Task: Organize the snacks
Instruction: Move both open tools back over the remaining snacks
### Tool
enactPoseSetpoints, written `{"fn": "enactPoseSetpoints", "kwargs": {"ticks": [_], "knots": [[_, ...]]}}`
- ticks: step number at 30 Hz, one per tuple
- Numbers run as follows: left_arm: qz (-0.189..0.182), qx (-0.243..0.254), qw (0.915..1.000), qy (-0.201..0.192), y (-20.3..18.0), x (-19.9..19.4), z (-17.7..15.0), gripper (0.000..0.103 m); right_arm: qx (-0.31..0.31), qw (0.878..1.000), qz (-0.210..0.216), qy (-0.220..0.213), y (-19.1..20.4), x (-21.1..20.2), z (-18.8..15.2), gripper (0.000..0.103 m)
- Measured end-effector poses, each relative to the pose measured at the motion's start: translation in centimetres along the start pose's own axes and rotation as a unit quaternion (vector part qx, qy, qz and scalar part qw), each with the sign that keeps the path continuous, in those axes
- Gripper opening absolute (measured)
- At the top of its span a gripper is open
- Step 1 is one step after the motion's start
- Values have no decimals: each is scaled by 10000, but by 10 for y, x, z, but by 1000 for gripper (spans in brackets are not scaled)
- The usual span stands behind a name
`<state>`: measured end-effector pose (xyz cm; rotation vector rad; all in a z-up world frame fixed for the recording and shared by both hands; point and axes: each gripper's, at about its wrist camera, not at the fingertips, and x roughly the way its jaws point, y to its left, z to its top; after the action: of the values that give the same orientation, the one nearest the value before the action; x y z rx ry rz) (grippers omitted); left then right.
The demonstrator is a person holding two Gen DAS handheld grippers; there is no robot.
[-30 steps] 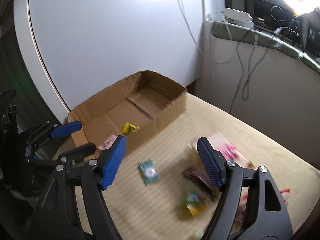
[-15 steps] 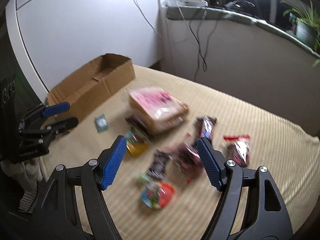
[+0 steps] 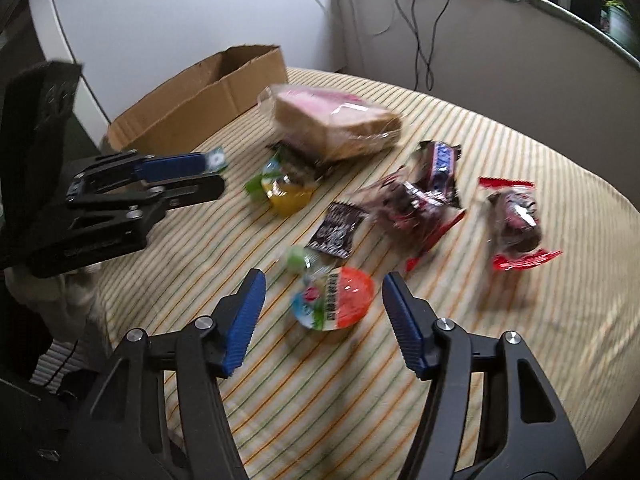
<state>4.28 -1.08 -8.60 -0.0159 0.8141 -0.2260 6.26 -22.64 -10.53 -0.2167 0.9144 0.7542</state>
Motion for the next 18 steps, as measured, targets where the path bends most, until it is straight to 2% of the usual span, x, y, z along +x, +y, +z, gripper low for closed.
{"fn": "enactPoseSetpoints", "kwargs": {"ticks": [6, 9, 12, 14, 18], "knots": [[-98, 96, 9997, 211, -6, 19, 5, 34, -17, 10000, 21, 51, 1, 7, -5, 59], [-386, 82, 9990, 219, -9, 17, 8, 34, 31, 10000, 68, 44, -2, 8, -4, 59], [-304, 230, 9990, 233, -17, 19, 13, 39, 37, 9999, 95, 18, -4, 7, -2, 59], [-231, 277, 9989, 283, -20, 26, 16, 48, 52, 9999, 112, 22, -6, 8, -2, 59], [-122, 293, 9992, 234, -22, 28, 20, 48, 72, 9999, 137, 48, -8, 12, -2, 59]]}}
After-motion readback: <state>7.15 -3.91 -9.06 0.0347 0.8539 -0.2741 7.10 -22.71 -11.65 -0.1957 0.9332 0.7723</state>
